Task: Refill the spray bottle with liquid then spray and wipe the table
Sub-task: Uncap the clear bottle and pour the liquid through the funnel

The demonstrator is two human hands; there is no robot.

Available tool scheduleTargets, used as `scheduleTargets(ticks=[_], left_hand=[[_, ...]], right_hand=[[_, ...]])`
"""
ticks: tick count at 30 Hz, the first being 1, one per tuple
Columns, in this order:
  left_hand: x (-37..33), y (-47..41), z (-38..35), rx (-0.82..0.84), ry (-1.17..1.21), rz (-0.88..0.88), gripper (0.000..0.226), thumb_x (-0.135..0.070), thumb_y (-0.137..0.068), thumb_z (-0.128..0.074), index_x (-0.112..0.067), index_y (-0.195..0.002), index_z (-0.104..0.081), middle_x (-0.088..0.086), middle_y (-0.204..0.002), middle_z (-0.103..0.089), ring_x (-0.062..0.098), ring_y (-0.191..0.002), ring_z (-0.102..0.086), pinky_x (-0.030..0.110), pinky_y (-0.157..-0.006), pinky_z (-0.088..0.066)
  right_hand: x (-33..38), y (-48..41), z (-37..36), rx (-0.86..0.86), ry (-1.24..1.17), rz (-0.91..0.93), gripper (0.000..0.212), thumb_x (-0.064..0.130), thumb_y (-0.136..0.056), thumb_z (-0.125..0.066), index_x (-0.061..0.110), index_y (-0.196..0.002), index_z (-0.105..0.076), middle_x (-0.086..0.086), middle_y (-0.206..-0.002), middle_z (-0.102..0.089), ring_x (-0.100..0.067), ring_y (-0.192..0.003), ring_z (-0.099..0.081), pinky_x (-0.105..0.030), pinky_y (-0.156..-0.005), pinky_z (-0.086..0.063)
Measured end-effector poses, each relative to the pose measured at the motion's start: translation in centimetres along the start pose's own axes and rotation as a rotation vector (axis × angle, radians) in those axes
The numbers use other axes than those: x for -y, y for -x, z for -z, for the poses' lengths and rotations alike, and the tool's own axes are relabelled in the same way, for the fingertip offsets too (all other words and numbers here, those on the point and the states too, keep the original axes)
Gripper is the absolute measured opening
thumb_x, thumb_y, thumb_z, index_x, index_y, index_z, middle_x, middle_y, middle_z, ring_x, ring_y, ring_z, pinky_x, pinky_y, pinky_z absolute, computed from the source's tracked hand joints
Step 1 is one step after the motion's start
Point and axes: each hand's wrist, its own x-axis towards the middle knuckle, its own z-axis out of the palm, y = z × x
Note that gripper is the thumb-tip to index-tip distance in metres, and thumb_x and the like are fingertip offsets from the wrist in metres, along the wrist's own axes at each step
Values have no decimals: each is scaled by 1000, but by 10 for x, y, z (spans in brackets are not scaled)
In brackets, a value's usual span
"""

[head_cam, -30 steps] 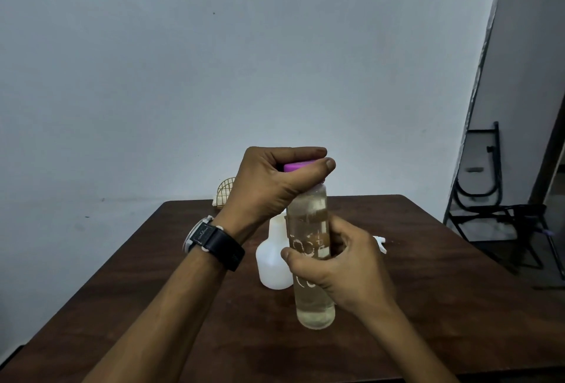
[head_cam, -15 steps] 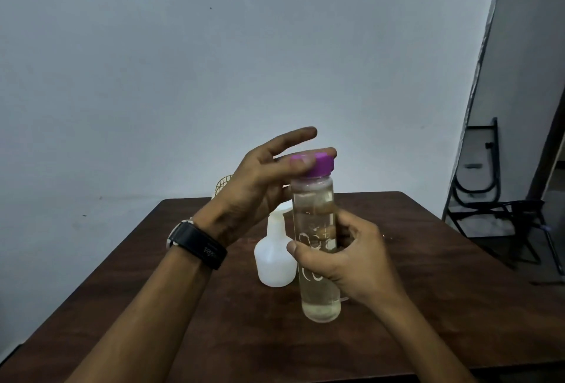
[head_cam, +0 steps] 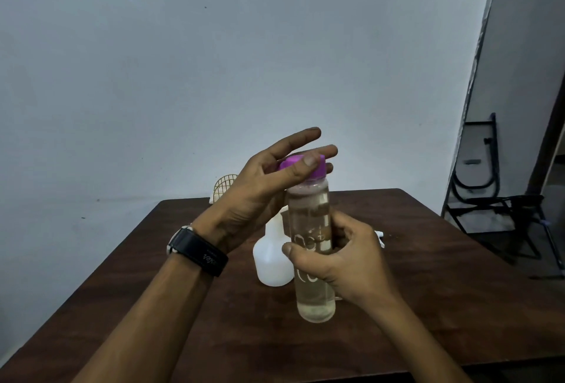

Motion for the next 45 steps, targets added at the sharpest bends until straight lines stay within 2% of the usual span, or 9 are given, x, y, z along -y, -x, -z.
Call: scheduleTargets(ticks=[5,13,16,21,26,32,38,42,45], left_hand=[[0,0,5,-19,90,34,53,-39,-103,-43,-14,-150,-50,18,-136,-69,37,-129,-64,51,-105,-53],[2,-2,-4,-125,-3,-17,48,-21,-86,-79,-20,-133,-67,1,-84,-66,26,-84,-73,38,-80,-62],[3,-5,-12,-124,-55,-33,51,-31,-88,-77,-26,-137,-64,-1,-92,-70,21,-77,-69,37,-79,-59],[1,-3,-10,-46,115,22,50,-43,-102,-42,-28,-149,-51,15,-125,-75,31,-104,-73,42,-88,-56],[8,-3,-8,-70,185,-16,46,-16,-105,-51,-28,-149,-49,14,-102,-73,33,-94,-75,40,-81,-60],[9,-5,-11,-123,37,-27,58,-25,-86,-81,-36,-139,-60,0,-87,-64,22,-80,-72,39,-82,-58],[10,-7,-12,-89,33,-23,47,-26,-93,-65,-34,-138,-63,4,-120,-71,24,-87,-73,30,-77,-59],[10,-7,-13,-70,43,-12,40,-34,-101,-52,-19,-135,-66,8,-92,-65,21,-80,-67,36,-77,-53],[11,-5,-9,-50,144,10,45,-34,-103,-44,-17,-141,-62,11,-95,-67,28,-88,-69,40,-82,-54]], right_hand=[[1,0,3,-8,-16,3,35,22,-69,-93,30,-99,-76,3,-87,-80,-17,-81,-78,-51,-80,-63],[-2,3,-2,18,79,35,38,40,-65,-90,34,-98,-73,6,-82,-78,-16,-75,-75,-47,-76,-62],[-4,3,-8,-5,93,43,40,47,-61,-87,33,-95,-73,8,-80,-78,-15,-73,-75,-45,-74,-61],[-5,2,-4,-15,24,9,32,27,-66,-93,30,-92,-75,5,-81,-79,-16,-74,-76,-49,-75,-62],[-1,2,-1,1,16,0,34,25,-67,-93,33,-95,-75,5,-84,-79,-16,-76,-77,-49,-78,-63],[-2,5,-3,1,61,25,33,32,-65,-91,33,-93,-74,8,-79,-78,-13,-71,-75,-46,-74,-62],[-6,5,-6,-3,41,13,34,36,-63,-90,32,-93,-73,6,-79,-78,-16,-72,-75,-48,-73,-62],[-10,4,-6,-9,18,1,38,38,-60,-88,31,-94,-74,2,-78,-78,-22,-73,-75,-50,-74,-61],[-12,3,-5,-5,-6,-12,37,36,-60,-89,33,-94,-75,1,-80,-79,-22,-75,-76,-50,-75,-61]])
